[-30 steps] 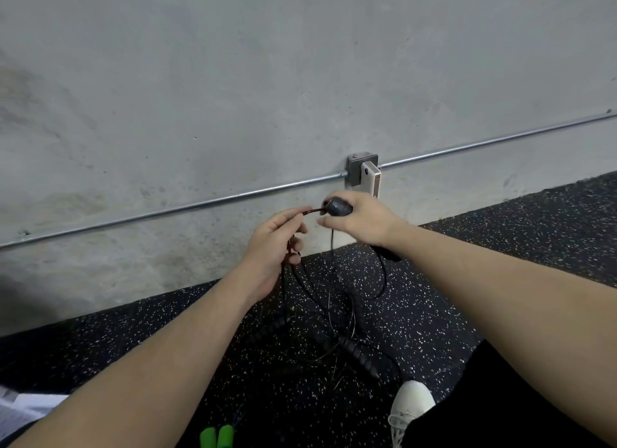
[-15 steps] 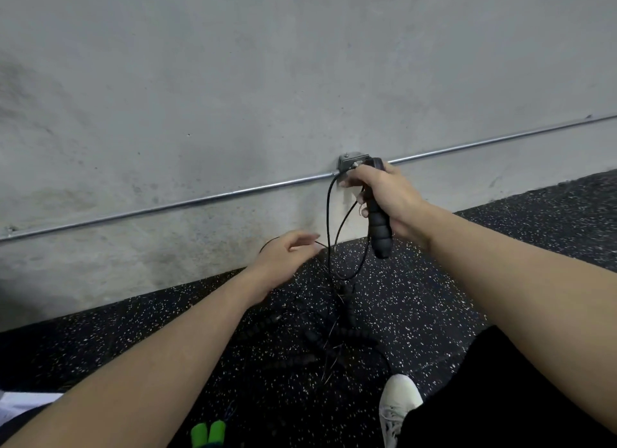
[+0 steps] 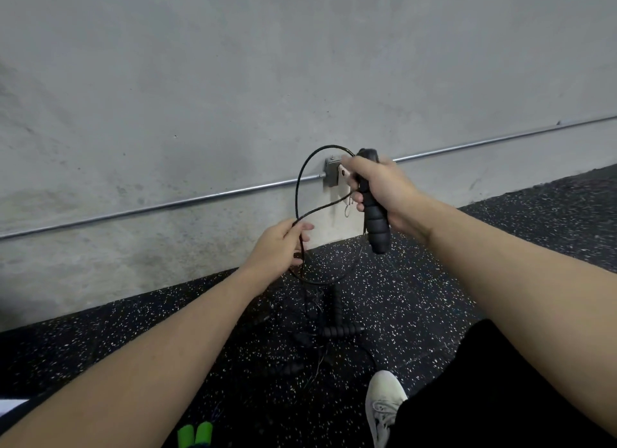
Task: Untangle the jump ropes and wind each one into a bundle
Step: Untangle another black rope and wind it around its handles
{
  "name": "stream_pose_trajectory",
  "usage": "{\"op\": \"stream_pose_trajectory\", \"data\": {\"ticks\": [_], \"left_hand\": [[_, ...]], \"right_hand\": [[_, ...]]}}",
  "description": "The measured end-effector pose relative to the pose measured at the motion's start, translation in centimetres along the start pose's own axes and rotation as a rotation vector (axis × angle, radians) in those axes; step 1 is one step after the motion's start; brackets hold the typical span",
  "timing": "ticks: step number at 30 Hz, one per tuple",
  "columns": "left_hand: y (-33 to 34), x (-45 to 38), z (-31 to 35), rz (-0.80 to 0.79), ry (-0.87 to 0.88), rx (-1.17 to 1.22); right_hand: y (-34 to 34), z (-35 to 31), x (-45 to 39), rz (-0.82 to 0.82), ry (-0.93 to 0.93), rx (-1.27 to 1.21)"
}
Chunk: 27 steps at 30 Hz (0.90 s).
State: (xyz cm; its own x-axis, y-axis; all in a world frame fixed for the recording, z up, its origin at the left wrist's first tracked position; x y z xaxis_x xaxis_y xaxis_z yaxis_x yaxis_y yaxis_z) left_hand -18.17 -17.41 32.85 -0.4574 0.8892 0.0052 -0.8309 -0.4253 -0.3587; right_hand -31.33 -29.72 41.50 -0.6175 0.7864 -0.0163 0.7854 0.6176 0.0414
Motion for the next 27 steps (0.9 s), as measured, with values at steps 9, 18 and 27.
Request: {"op": "stream_pose_trajectory", "data": {"ticks": [9, 18, 27], "left_hand": [[-2.4, -0.3, 3.3, 0.147, -0.02, 0.5], [-3.6, 0.0, 6.2, 0.107, 0.071, 0.893], [-2.4, 2.1, -0.9, 0.304, -0.045, 0.218]], "right_hand": [[2.3, 3.4, 0.5, -0.165, 0.137, 0.55], [3.6, 1.9, 0.1, -0.053, 0.035, 0.547], [4.0, -0.6, -0.7, -0.028, -0.049, 0.046]]}}
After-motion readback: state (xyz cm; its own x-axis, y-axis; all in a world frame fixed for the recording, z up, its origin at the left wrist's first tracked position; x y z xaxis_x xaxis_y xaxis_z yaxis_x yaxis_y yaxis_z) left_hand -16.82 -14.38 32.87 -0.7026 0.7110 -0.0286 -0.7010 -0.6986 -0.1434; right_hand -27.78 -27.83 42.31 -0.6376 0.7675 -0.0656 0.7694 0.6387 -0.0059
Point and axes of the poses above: each hand's wrist, its own x-axis away from the middle knuckle, its own y-axis out of the palm, z = x × y, the point moved 9 cm from there along -x, towards the middle knuckle, and after that the axes turned 1 degree about y, right-handed, at the moved point
